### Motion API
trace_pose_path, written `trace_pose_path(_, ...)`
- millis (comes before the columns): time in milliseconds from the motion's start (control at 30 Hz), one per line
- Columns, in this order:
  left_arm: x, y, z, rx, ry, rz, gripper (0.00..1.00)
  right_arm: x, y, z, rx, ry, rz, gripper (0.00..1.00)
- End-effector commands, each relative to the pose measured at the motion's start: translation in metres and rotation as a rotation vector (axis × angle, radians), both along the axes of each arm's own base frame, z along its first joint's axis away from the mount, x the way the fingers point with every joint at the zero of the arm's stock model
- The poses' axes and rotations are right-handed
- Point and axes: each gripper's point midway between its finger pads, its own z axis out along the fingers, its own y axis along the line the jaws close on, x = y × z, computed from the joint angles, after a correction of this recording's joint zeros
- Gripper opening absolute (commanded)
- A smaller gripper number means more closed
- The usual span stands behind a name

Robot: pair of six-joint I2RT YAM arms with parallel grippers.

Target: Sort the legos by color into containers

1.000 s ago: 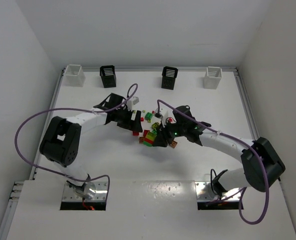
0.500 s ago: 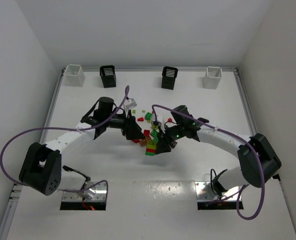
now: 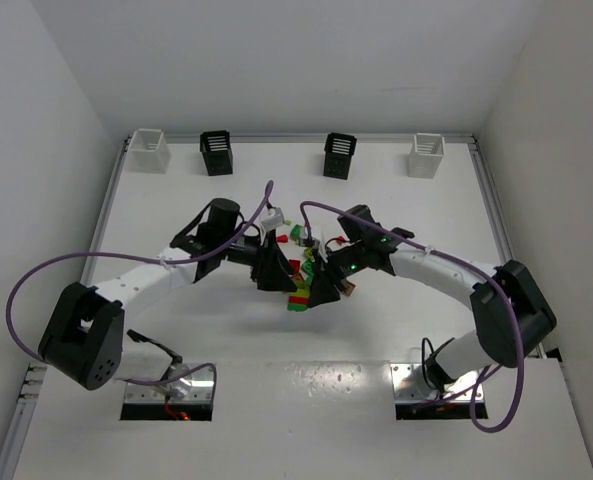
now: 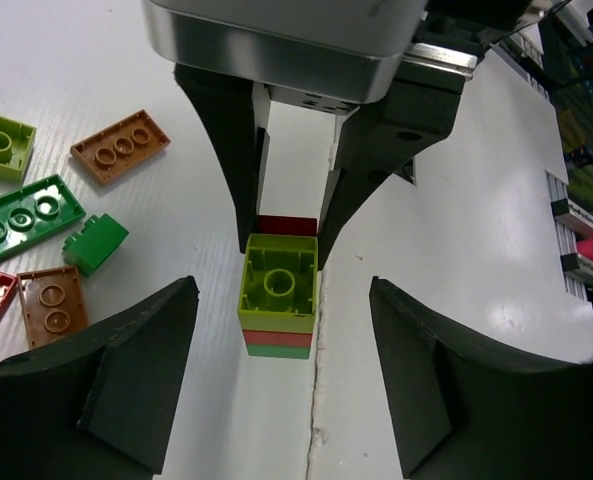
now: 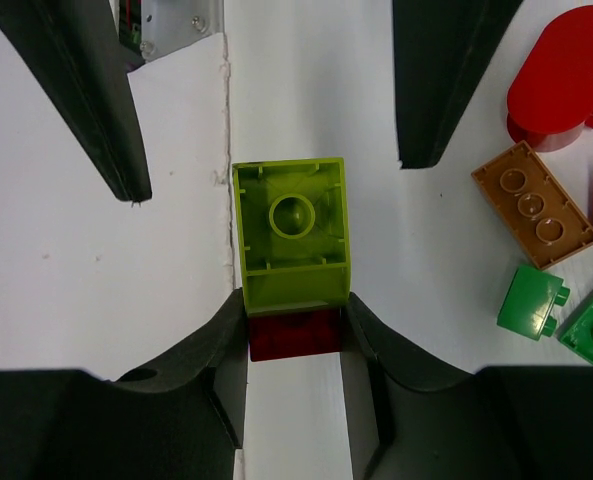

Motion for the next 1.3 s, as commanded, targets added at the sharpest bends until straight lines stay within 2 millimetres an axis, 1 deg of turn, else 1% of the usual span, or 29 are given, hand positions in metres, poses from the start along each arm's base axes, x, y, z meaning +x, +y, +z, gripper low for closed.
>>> trace_pose_path(0, -0.005, -0.006, 0.008, -0.04, -0.066, -0.063, 0.74, 0.011, 0.014, 0.023, 0.086, -0.041, 0.019, 0.0)
trace_pose_path(33, -0.005, -0.006, 0.008, -0.04, -0.066, -0.063, 0.74, 0.01, 0.014, 0.021, 0.086, -0.029, 0.024, 0.0)
trace_pose_path(133, -0.005, -0.006, 0.006, -0.031, -0.06, -0.055, 0.74, 0.013, 0.017, 0.026, 0.093, -0.023, 0.012, 0.0)
trace_pose_path(200, -0.006, -0.005, 0.001, -0.023, -0.044, -0.055, 0.74, 0.013, 0.019, 0.029, 0.107, -0.014, 0.008, 0.0)
trace_pose_path(267, -0.006, -0.005, 0.001, -0.023, -0.044, -0.055, 0.74, 0.014, 0.021, 0.031, 0.112, -0.008, -0.001, 0.0)
trace_pose_path(333, -0.007, -0.005, -0.001, -0.024, -0.033, -0.064, 0.71, 0.013, 0.021, 0.032, 0.116, 0.004, 0.001, 0.0)
trace_pose_path(400, -0.008, -0.006, 0.0, -0.029, -0.03, -0.071, 0.68, 0.015, 0.023, 0.036, 0.125, -0.003, -0.003, 0.0)
trace_pose_path(500, -0.009, -0.006, -0.002, -0.03, -0.02, -0.079, 0.63, 0.015, 0.023, 0.036, 0.123, 0.006, -0.008, 0.0)
trace_pose_path(533, -0.009, -0.006, -0.002, -0.03, -0.02, -0.079, 0.59, 0.016, 0.024, 0.037, 0.129, -0.002, -0.007, 0.0)
trace_pose_path(600, -0.009, -0.006, -0.002, -0.03, -0.02, -0.079, 0.54, 0.014, 0.024, 0.038, 0.133, 0.012, -0.005, 0.0)
trace_pose_path(633, -0.009, -0.006, -0.002, -0.03, -0.02, -0.079, 0.48, 0.014, 0.024, 0.038, 0.133, 0.012, -0.005, 0.0)
trace_pose_path(667, -0.009, -0.006, -0.002, -0.03, -0.02, -0.079, 0.44, 0.014, 0.024, 0.038, 0.133, 0.012, -0.005, 0.0)
trace_pose_path(700, -0.009, -0.006, -0.002, -0.03, -0.02, -0.079, 0.41, 0.014, 0.025, 0.043, 0.147, 0.011, -0.003, 0.0)
trace_pose_path(767, -0.009, -0.006, -0.004, -0.025, -0.003, -0.076, 0.32, 0.012, 0.024, 0.04, 0.142, 0.018, -0.003, 0.0)
trace_pose_path(833, -0.008, -0.008, 0.001, -0.043, 0.001, -0.075, 0.25, 0.012, 0.024, 0.04, 0.142, 0.018, -0.003, 0.0)
trace_pose_path(867, -0.003, -0.008, 0.001, -0.047, 0.01, -0.059, 0.17, 0.01, 0.023, 0.037, 0.136, 0.027, -0.004, 0.0)
trace_pose_path(900, 0.002, -0.006, 0.004, -0.055, 0.012, -0.04, 0.14, 0.01, 0.023, 0.036, 0.136, 0.027, -0.004, 0.0)
trace_pose_path(933, 0.006, -0.009, 0.012, -0.075, 0.012, -0.03, 0.12, 0.007, 0.024, 0.036, 0.136, 0.027, 0.005, 0.0)
trace_pose_path(967, 0.012, -0.008, 0.012, -0.077, 0.026, -0.011, 0.1, 0.005, 0.022, 0.035, 0.134, 0.03, 0.005, 0.0)
trace_pose_path(1033, 0.025, -0.004, 0.02, -0.094, 0.022, 0.033, 0.09, 0.0, 0.019, 0.028, 0.122, 0.047, 0.004, 0.0)
trace_pose_path(1067, 0.031, -0.007, 0.025, -0.095, 0.019, 0.043, 0.09, 0.0, 0.019, 0.028, 0.122, 0.047, 0.004, 0.0)
trace_pose_path(1100, 0.037, -0.005, 0.024, -0.098, 0.028, 0.06, 0.09, -0.005, 0.017, 0.025, 0.116, 0.075, 0.003, 0.0)
trace_pose_path(1133, 0.044, -0.005, 0.033, -0.119, 0.025, 0.086, 0.09, -0.006, 0.016, 0.021, 0.113, 0.078, 0.003, 0.0)
trace_pose_path(1267, 0.063, -0.002, 0.031, -0.12, 0.038, 0.163, 0.08, -0.011, 0.013, 0.016, 0.106, 0.093, -0.002, 0.0)
